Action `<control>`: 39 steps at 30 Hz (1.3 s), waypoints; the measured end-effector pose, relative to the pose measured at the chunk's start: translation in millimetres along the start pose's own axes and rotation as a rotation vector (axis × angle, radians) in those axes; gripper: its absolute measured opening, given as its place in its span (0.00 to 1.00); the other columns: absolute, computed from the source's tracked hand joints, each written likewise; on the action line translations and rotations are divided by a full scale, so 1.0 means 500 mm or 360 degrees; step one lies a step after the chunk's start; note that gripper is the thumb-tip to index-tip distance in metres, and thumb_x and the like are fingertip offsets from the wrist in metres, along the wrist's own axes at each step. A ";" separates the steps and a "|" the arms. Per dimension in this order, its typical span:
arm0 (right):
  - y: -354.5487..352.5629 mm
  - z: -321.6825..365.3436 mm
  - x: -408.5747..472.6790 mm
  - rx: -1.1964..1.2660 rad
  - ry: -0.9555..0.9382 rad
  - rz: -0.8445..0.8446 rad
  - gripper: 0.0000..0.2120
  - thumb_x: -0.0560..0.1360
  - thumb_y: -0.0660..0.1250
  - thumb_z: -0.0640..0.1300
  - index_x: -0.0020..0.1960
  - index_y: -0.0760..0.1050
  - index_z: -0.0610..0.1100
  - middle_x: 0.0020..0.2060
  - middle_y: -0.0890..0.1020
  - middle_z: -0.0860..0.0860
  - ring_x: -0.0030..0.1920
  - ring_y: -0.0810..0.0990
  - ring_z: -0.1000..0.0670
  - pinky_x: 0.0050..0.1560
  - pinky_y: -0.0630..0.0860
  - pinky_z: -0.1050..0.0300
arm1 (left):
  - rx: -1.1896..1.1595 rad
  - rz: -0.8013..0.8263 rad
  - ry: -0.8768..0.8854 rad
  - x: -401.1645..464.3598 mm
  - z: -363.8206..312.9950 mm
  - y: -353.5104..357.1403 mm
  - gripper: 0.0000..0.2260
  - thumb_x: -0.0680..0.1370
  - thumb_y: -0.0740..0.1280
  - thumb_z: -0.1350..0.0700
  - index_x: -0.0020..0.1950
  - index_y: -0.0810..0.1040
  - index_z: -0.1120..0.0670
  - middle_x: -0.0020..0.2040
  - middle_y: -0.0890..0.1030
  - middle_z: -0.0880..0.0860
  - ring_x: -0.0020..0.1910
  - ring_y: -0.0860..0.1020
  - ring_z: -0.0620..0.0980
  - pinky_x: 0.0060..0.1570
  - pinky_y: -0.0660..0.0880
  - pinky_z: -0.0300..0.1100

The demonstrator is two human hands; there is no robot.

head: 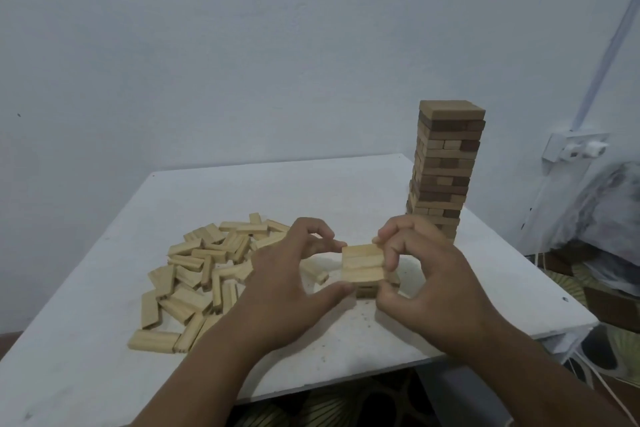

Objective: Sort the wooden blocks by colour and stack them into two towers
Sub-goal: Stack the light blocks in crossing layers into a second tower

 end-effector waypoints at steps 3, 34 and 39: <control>-0.008 -0.049 0.001 0.0041 0.0139 0.0001 0.16 0.62 0.76 0.32 0.40 0.73 0.47 0.55 0.77 0.57 0.60 0.76 0.55 0.51 0.76 0.67 | 0.0033 0.0010 -0.0017 0.019 -0.003 0.026 0.23 0.71 0.75 0.44 0.58 0.64 0.36 0.56 0.80 0.30 0.61 0.68 0.27 0.59 0.64 0.31; 0.035 0.000 0.004 -0.0194 -0.0028 0.0110 0.10 0.73 0.70 0.38 0.47 0.78 0.54 0.61 0.74 0.60 0.62 0.72 0.63 0.53 0.68 0.76 | 0.0399 -0.0034 -0.0025 0.009 0.030 -0.025 0.15 0.78 0.66 0.50 0.59 0.70 0.32 0.57 0.75 0.30 0.63 0.69 0.34 0.68 0.65 0.56; 0.174 0.078 -0.008 -0.0291 -0.0103 0.0508 0.17 0.81 0.60 0.47 0.68 0.71 0.54 0.71 0.66 0.62 0.70 0.61 0.64 0.65 0.57 0.75 | 0.0604 -0.0166 -0.0136 -0.044 0.073 -0.132 0.19 0.75 0.66 0.64 0.45 0.78 0.37 0.51 0.78 0.33 0.58 0.71 0.38 0.64 0.63 0.49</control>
Point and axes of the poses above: each hand's wrist, its own x-axis towards the middle knuckle, its own y-axis out of the palm, z = x × y, the point moved 10 cm from there along x, towards the middle knuckle
